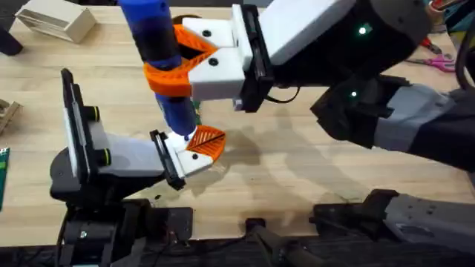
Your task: Pick up the gripper from the table and insert it into the empty holder that is missing its gripper. Then pick up a screw, insert it into the mounting hole, and use the screwdriver to tighten it. Finally, clean up the table by picking up the vegetable and placing it into the bucket.
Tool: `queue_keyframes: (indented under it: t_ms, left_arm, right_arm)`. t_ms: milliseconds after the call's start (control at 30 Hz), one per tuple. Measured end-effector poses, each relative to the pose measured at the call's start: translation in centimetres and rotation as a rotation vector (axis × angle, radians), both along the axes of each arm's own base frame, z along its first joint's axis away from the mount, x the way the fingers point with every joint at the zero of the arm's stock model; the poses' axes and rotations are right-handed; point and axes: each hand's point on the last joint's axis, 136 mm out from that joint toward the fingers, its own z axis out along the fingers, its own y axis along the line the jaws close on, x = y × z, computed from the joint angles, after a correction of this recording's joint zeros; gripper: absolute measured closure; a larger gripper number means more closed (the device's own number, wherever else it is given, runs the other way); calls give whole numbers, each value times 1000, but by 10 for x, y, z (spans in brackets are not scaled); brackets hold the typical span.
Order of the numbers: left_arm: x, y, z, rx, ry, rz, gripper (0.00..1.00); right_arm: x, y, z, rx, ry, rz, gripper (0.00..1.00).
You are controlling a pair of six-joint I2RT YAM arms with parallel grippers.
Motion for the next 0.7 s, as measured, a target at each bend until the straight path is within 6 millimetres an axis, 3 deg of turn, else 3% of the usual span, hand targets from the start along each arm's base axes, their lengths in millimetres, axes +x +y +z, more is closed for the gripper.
queue_keyframes:
  t_ms: [700]
  left_arm:
    - [0, 0, 0, 0, 0, 0, 992]
  right_arm:
    - [-8, 4, 0, 4, -31, 16, 972]
